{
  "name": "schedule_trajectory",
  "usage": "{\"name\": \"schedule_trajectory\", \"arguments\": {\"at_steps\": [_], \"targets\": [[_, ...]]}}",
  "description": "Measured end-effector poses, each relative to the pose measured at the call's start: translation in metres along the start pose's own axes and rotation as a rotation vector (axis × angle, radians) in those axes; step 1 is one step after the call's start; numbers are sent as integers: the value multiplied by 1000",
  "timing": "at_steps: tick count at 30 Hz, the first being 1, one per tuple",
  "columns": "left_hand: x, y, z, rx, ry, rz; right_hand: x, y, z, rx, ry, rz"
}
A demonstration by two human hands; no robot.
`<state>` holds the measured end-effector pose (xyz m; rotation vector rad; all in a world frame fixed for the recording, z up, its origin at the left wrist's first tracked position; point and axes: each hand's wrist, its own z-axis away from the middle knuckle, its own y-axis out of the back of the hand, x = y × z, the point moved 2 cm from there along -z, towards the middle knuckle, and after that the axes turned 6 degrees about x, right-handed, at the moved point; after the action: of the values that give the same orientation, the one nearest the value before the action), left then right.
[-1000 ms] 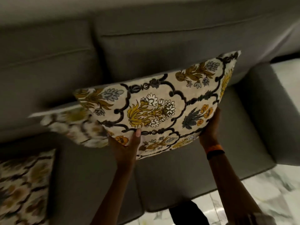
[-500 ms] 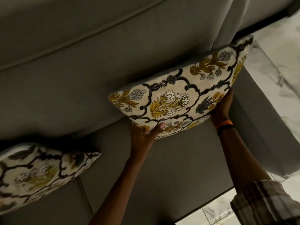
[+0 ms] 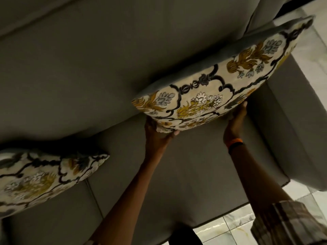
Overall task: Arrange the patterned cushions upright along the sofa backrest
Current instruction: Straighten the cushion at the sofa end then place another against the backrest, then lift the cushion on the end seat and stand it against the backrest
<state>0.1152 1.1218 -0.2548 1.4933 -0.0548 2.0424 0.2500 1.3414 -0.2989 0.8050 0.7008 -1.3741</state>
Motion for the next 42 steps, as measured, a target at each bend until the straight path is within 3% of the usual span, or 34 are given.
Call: {"name": "schedule_trajectory", "arguments": {"at_steps": [4, 10, 14, 21, 28, 31, 34, 36, 39, 42], "targets": [[-36, 38, 37, -9, -23, -523, 52, 4, 74, 78, 81, 226], [-97, 139, 95, -63, -93, -826, 144, -15, 243, -325, 422, 915], [-158, 242, 138, -79, -27, -912, 209, -39, 347, -463, 635, 1191], [-282, 494, 220, 134, 13, -930, 336, -96, 552, -640, 789, 1314], [-399, 774, 278, 494, 144, -931, 464, -170, 750, -897, 546, 1239], [-421, 848, 269, 632, 328, -701, 511, -202, 810, -953, 280, 1096], [-451, 903, 249, 683, 637, -262, 548, -229, 838, -781, -105, 820], [-467, 929, 236, 615, 813, -21, 557, -242, 843, -699, -302, 723], [-464, 939, 220, 443, 859, 79, 542, -259, 847, -696, -228, 691], [-447, 948, 215, 495, 643, 208, 516, -276, 857, -791, -15, 595]]}}
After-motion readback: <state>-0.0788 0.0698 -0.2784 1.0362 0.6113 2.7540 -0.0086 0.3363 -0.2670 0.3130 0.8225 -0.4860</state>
